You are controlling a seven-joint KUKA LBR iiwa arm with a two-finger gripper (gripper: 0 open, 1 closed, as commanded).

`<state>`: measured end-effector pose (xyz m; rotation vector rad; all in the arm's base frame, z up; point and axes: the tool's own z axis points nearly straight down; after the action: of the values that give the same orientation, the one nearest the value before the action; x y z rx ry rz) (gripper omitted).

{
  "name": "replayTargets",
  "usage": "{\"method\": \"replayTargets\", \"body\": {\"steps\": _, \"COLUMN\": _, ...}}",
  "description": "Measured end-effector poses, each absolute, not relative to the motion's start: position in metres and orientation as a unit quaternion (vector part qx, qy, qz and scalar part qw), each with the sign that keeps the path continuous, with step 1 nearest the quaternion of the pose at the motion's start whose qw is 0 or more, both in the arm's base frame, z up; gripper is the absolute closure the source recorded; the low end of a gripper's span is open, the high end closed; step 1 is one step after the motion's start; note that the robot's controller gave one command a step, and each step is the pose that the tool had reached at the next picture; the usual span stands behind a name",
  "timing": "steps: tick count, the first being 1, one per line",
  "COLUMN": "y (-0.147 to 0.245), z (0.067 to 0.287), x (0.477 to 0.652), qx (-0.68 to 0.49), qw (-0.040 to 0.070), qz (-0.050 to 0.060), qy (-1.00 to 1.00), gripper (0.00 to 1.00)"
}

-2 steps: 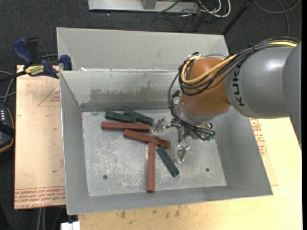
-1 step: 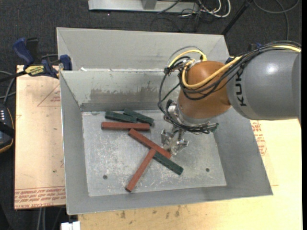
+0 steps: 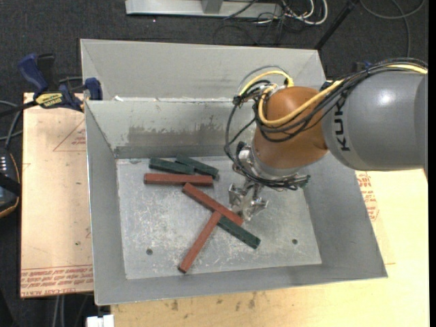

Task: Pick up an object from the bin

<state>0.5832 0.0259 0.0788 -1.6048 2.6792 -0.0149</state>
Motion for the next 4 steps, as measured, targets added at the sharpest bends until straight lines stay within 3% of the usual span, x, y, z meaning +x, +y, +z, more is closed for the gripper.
{"method": "replayTargets", "body": {"steps": 1, "y": 0.032, "z": 0.076, "x": 0.591, "qx": -0.588, "qw": 0.004, "qz": -0.004, "qy": 0.809, "gripper": 0.0}}
{"method": "replayTargets", "body": {"steps": 2, "y": 0.032, "z": 0.076, "x": 0.591, "qx": -0.588, "qw": 0.005, "qz": -0.004, "qy": 0.809, "gripper": 0.0}}
{"method": "replayTargets", "body": {"steps": 3, "y": 0.066, "z": 0.079, "x": 0.573, "qx": -0.478, "qw": 0.009, "qz": -0.005, "qy": 0.878, "gripper": 1.0}}
{"method": "replayTargets", "body": {"steps": 4, "y": 0.067, "z": 0.076, "x": 0.57, "qx": -0.478, "qw": 0.006, "qz": -0.002, "qy": 0.878, "gripper": 0.0}}
